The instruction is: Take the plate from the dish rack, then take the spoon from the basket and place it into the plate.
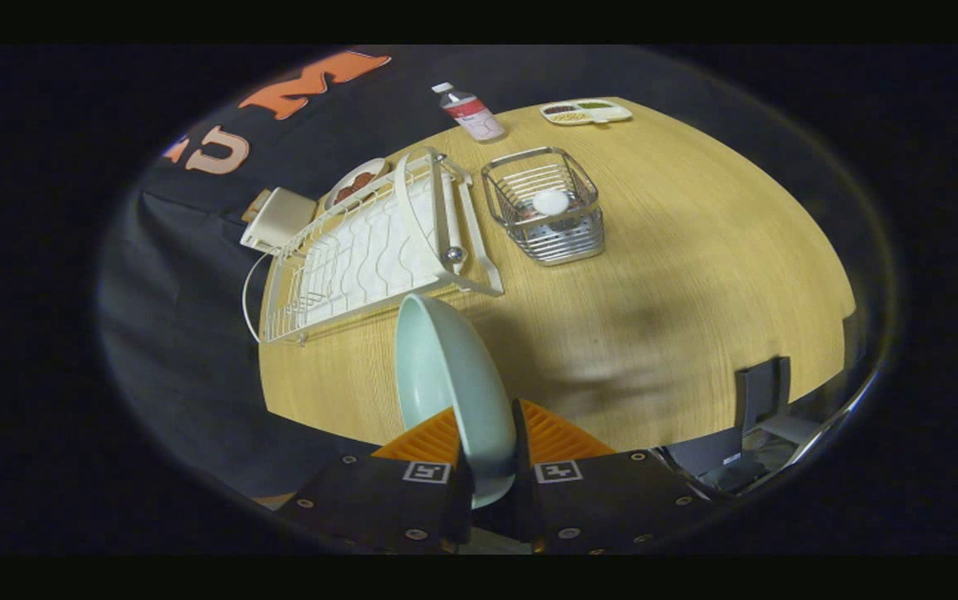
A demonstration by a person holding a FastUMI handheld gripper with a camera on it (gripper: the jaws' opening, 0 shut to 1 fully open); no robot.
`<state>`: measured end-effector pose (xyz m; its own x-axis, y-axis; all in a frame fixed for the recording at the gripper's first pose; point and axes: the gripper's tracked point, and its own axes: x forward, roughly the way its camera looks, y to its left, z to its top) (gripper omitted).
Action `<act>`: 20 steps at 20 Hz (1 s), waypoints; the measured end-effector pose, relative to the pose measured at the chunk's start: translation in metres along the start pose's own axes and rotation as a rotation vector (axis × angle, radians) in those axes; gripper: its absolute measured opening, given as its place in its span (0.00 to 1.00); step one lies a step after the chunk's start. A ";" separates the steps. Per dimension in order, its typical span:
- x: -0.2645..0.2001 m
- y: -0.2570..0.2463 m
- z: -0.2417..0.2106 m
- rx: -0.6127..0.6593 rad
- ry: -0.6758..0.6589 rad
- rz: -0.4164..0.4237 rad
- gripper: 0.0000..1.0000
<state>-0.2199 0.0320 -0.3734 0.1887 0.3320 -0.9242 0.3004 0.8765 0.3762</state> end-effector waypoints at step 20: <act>0.058 -0.031 0.000 0.055 -0.084 -0.007 0.43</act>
<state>-0.2183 0.0239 -0.4389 0.2637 0.2939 -0.9187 0.3523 0.8573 0.3754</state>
